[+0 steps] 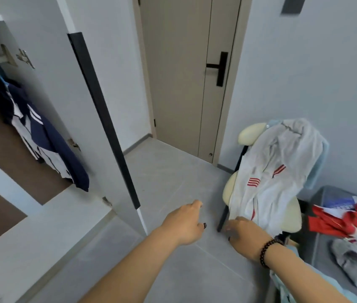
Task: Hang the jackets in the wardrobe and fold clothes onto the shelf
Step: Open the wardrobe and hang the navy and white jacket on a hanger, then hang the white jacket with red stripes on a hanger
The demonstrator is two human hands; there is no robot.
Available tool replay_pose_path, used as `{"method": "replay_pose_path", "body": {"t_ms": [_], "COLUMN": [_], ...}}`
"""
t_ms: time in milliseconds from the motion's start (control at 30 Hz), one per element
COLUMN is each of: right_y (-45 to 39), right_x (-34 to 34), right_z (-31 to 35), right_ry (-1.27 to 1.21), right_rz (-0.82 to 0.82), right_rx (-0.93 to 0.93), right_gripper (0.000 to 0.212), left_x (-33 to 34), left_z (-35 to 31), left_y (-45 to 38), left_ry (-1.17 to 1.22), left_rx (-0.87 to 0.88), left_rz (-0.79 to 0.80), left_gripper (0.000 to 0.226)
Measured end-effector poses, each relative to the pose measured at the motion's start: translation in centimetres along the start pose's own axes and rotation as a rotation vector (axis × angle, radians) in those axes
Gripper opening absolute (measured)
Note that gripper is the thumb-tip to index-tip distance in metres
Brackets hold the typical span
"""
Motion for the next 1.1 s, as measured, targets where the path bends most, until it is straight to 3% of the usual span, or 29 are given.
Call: {"method": "replay_pose_path", "body": {"t_ms": [300,500,867,1100], "right_y": [2.6,3.7,4.9,0.1], "right_x": [-2.7,-1.2,5.2,2.5], "right_z": [-11.2,-17.7,-28.3,-31.0], "right_ry": [-0.062,-0.158,-0.369,-0.414], "right_rz": [-0.032,-0.025,0.073,0.069], "right_rx": [0.104,0.212,0.521,0.595], "right_gripper": [0.036,0.032,0.032,0.037], "left_x": [4.7,9.5,18.1,17.0], "left_z": [-9.6,-14.1,-19.2,-19.9], "left_y": [-6.0,-10.1,-17.9,-24.3], "left_ry": [0.046,0.003,-0.079,-0.072], "left_rx": [0.068,0.165,0.292,0.321], "left_rz": [0.056,0.198,0.488,0.528], "left_gripper": [0.047,0.043,0.048,0.040]}}
Point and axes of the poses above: each hand's wrist, its own y-axis away from the middle knuckle, its own x-axis out of the palm, z = x × y, the point moved 7 cm from there along -y, towards the middle knuckle, and after that the axes turned 1 degree about z, right-handed, at the moved point
